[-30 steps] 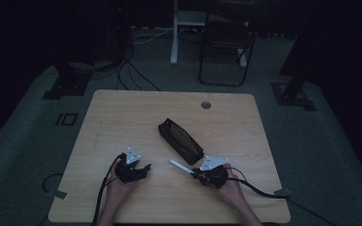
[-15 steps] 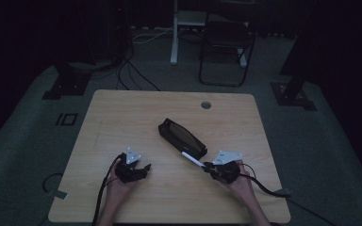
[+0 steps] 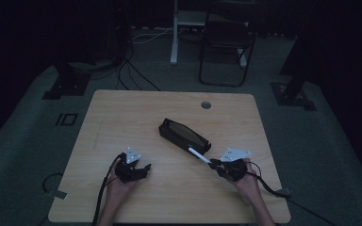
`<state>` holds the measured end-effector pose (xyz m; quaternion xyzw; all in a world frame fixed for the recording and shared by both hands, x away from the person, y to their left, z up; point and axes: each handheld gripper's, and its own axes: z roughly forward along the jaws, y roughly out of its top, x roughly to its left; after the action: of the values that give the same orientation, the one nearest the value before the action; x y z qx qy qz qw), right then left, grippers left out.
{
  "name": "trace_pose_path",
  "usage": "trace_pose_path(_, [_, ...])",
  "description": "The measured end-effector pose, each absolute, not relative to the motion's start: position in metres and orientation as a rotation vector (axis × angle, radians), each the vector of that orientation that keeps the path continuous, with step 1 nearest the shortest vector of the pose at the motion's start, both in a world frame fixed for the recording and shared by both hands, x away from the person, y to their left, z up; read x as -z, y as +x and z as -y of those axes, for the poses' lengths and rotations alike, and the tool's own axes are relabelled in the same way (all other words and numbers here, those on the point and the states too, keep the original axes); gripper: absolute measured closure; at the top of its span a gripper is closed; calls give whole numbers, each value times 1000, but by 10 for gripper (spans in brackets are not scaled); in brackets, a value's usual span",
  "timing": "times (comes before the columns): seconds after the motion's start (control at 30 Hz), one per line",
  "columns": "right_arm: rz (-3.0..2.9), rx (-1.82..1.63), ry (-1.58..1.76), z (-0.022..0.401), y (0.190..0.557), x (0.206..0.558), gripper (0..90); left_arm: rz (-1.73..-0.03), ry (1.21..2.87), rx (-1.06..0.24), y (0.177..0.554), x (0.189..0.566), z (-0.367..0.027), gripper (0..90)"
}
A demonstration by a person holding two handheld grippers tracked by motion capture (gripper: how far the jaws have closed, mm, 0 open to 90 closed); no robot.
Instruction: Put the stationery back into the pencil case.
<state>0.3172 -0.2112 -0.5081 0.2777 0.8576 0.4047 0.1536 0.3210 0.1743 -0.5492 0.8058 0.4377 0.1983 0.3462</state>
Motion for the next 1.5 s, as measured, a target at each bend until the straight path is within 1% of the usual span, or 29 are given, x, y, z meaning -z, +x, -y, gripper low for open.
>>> trace_pose_path(0.63, [-2435, -1217, 738, 208, 321, 481, 789, -1153, 2089, -520, 322, 549, -174, 302])
trace_pose_path(1.5, [-2410, -1206, 713, 200, 335, 451, 788, -1157, 2086, -520, 323, 549, -173, 300])
